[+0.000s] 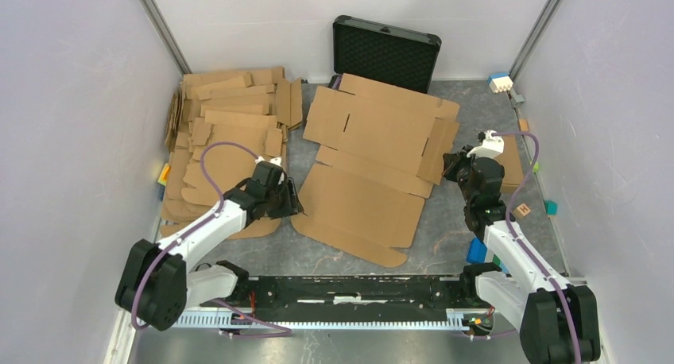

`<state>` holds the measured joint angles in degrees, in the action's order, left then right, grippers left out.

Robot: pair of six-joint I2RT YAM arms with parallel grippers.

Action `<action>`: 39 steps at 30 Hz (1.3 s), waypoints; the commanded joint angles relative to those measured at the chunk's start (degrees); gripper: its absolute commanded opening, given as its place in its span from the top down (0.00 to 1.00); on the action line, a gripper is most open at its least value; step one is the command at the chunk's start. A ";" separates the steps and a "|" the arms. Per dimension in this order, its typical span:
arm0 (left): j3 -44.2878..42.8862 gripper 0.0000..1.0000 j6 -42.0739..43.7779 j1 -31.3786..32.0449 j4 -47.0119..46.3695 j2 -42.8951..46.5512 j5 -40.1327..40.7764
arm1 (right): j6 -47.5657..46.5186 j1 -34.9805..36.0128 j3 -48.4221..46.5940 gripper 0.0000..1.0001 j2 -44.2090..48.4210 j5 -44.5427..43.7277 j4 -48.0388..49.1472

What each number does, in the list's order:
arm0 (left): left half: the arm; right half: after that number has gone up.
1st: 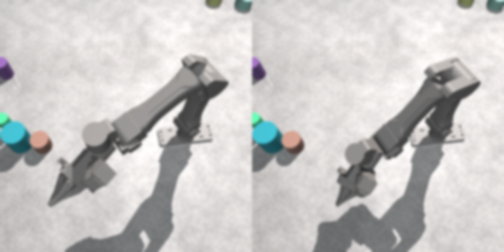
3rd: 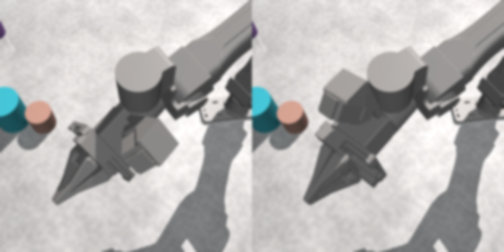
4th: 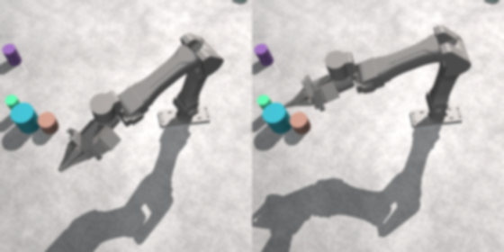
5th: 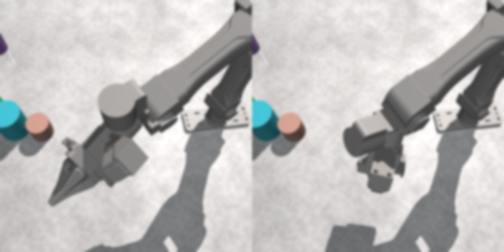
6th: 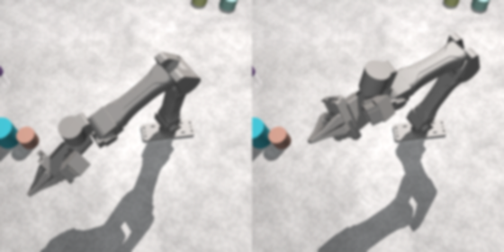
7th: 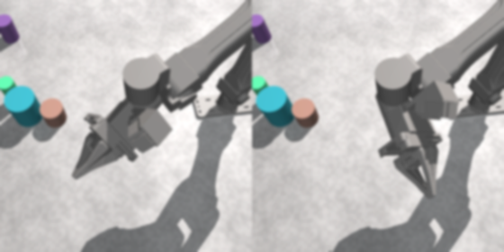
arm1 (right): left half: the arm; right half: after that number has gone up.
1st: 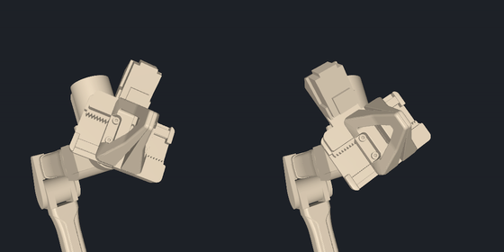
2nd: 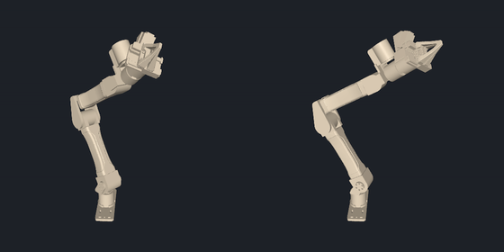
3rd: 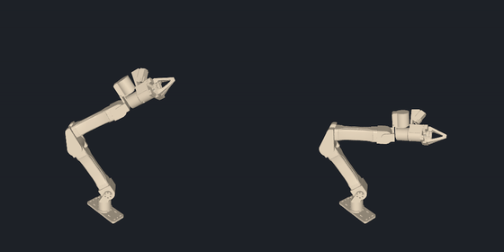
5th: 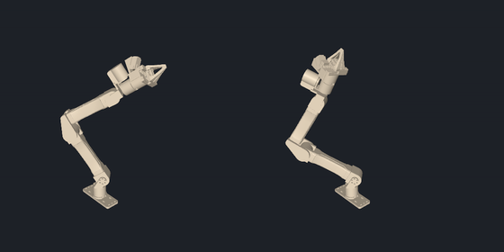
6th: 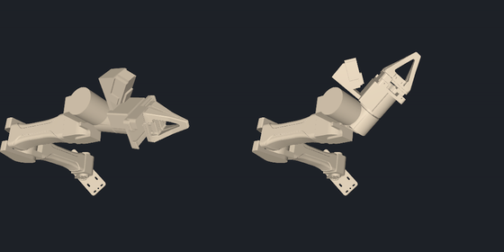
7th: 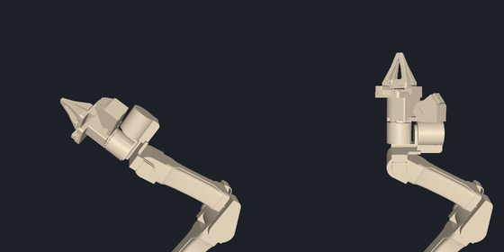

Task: Fold the paper box

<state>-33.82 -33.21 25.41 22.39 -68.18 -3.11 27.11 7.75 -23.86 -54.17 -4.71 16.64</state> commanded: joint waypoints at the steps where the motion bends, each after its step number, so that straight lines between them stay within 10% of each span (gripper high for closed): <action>1: -0.22 0.51 -2.19 -0.36 -2.62 4.04 -3.11 | -0.34 -0.20 -0.27 1.00 -0.17 0.66 1.86; 15: 2.69 0.61 -0.45 -0.35 -3.14 1.21 -4.92 | -0.17 -0.48 -0.31 1.00 -0.57 1.53 1.73; 24: 3.48 0.98 -0.03 -0.18 -2.62 5.58 -1.11 | 1.13 -0.56 0.30 1.00 -0.28 2.24 1.34; 39: -24.27 0.97 5.36 1.64 12.68 -1.08 9.26 | 6.29 -0.59 8.97 1.00 12.46 6.88 -6.49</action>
<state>-49.43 -30.92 27.09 32.01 -67.81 1.50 29.61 7.20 -19.27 -45.63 -2.74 12.97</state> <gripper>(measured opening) 0.043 0.010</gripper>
